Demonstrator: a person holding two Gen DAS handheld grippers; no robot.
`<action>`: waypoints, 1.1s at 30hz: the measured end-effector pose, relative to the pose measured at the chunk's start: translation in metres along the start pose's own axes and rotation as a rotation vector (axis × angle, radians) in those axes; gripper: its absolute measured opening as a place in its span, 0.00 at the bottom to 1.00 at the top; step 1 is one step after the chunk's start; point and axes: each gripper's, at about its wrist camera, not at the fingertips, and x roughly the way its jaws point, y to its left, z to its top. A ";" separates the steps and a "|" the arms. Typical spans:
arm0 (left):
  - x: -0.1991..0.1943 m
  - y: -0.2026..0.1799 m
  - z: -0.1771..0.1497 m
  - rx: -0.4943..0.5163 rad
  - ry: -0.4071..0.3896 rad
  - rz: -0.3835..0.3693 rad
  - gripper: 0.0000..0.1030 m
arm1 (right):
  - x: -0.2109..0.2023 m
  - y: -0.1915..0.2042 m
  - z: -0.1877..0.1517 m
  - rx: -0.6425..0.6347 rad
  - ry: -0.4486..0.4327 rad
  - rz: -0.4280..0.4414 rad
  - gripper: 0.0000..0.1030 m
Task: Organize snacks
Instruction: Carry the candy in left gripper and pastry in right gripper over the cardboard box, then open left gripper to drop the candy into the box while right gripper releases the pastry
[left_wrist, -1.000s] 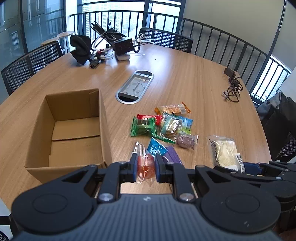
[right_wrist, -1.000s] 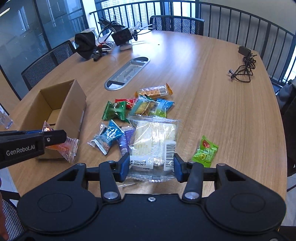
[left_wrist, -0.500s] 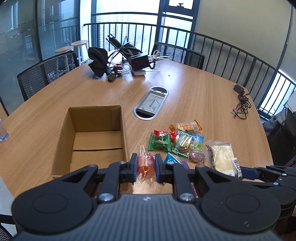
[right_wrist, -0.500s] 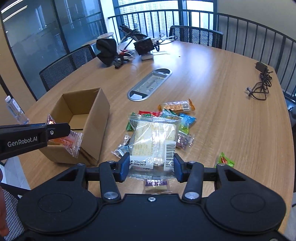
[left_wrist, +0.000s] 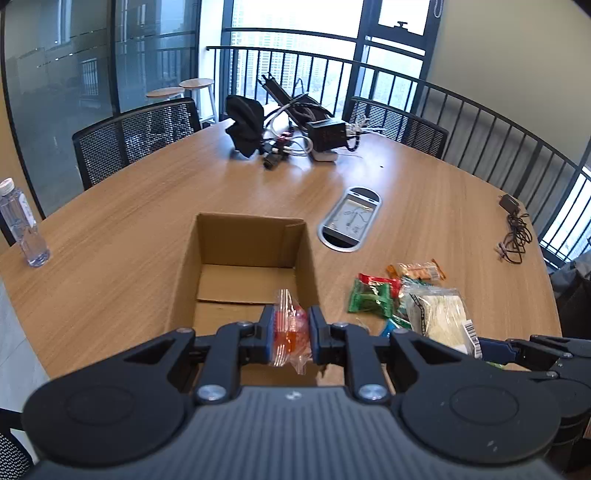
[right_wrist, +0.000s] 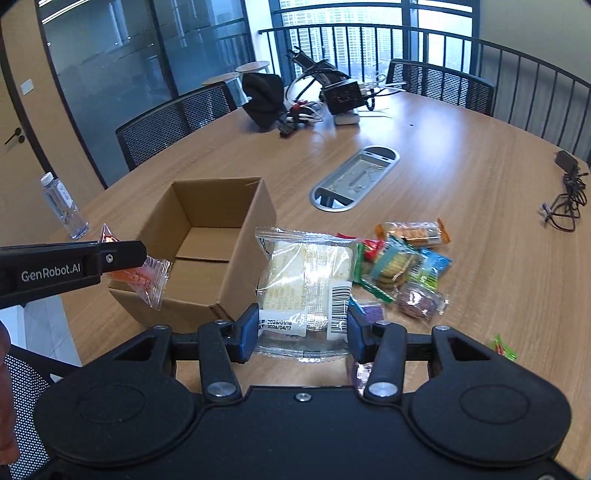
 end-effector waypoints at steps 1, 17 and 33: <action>0.001 0.004 0.001 -0.006 -0.001 0.003 0.17 | 0.002 0.004 0.002 -0.005 0.000 0.004 0.45; 0.039 0.057 0.025 -0.083 0.001 0.044 0.17 | 0.044 0.054 0.037 -0.093 -0.001 0.067 0.46; 0.080 0.070 0.026 -0.140 0.052 0.086 0.25 | 0.094 0.069 0.047 -0.130 0.073 0.105 0.46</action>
